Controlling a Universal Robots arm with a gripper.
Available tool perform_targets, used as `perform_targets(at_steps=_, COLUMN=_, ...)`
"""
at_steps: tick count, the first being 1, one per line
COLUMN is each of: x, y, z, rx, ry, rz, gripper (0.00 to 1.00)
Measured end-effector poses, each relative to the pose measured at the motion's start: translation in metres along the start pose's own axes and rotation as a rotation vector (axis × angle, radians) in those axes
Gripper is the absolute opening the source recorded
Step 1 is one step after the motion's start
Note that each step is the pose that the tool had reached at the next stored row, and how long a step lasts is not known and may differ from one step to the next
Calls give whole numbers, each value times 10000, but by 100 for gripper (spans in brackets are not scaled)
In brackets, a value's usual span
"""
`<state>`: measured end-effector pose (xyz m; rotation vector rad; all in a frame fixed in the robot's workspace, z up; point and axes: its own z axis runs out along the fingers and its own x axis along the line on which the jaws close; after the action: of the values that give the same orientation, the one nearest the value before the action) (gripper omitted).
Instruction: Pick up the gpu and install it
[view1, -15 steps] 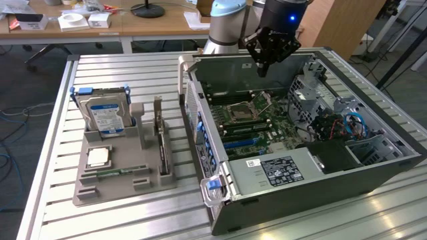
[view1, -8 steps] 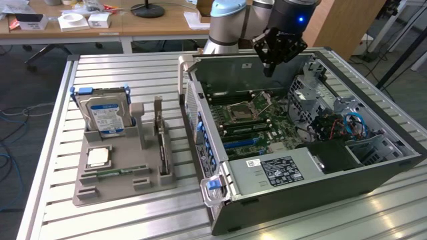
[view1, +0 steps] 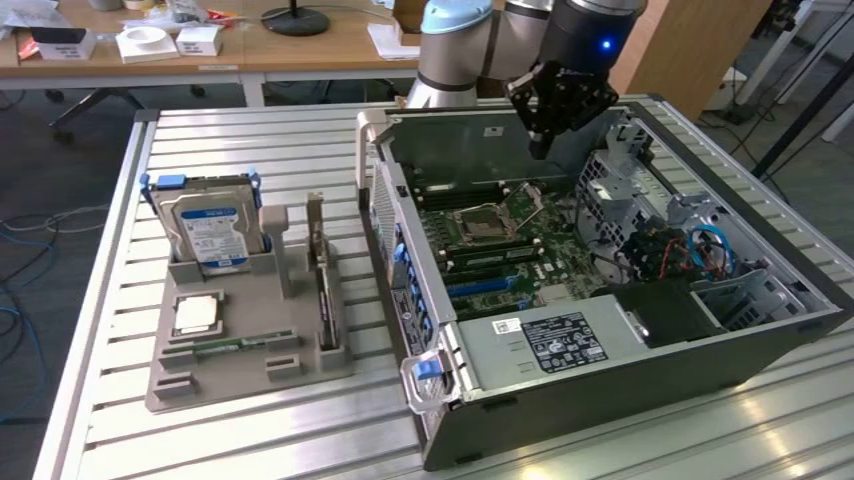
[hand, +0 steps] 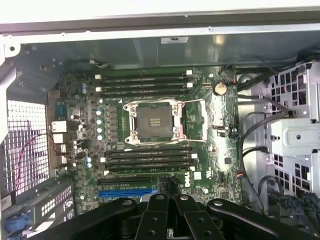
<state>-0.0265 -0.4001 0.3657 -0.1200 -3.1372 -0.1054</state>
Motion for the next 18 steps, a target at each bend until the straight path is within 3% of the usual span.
perform_targets(at_steps=7, x=7, y=100, z=63, rx=3, ry=25, rz=3, gripper=10)
perform_targets(at_steps=18, x=7, y=101, z=63, rx=3, ry=27, rz=3, gripper=10)
